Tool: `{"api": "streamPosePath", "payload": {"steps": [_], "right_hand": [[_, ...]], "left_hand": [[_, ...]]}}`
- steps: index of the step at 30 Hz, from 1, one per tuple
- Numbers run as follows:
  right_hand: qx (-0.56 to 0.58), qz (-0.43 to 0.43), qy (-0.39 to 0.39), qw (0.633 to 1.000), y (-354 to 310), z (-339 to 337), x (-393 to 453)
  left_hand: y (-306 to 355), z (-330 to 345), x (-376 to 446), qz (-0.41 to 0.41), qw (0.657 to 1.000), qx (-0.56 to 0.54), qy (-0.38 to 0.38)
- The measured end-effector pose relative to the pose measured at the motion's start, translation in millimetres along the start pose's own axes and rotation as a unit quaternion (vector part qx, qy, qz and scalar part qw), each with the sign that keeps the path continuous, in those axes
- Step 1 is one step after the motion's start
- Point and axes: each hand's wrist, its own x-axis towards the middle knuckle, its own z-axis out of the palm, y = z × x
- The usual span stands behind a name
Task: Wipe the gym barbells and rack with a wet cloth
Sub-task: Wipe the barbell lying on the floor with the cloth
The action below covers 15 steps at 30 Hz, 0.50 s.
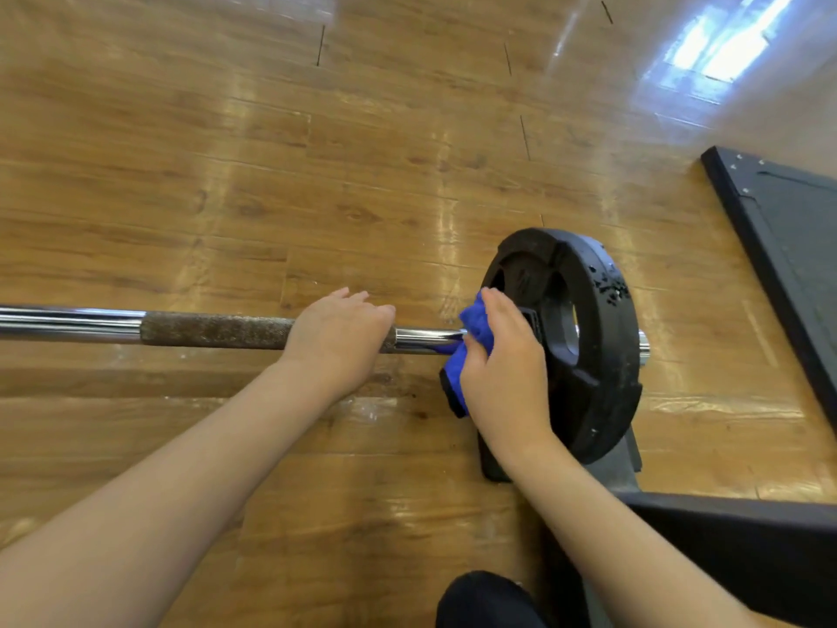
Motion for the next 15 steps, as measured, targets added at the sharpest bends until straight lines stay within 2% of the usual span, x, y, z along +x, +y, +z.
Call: {"api": "streamPosePath", "payload": {"steps": [4,6,8,10,12,15], "right_hand": [[-0.151,-0.056,-0.015,0.987,11.7,-0.8,-30.4],[-0.17,-0.051,-0.017,0.984,16.9,4.3,-51.8],[-0.116,-0.017,-0.028,0.993,16.0,6.5,-65.4],[0.004,0.088,-0.045,0.995,12.9,4.4,-72.8],[0.099,0.185,-0.029,0.977,15.8,1.9,-73.9],[0.186,0.232,-0.024,0.955,7.5,-3.4,-72.7]], "left_hand": [[0.2,-1.2,-0.7,0.001,1.0,0.005,-0.008],[-0.7,-1.3,-0.4,0.0,1.0,0.01,-0.007],[-0.9,-0.2,-0.9,0.003,1.0,0.011,-0.006],[-0.7,0.2,-2.4,0.006,1.0,0.02,0.006],[-0.1,1.6,-4.8,0.008,0.999,0.036,0.017],[11.7,3.7,-5.1,0.026,0.995,0.081,0.057]]}}
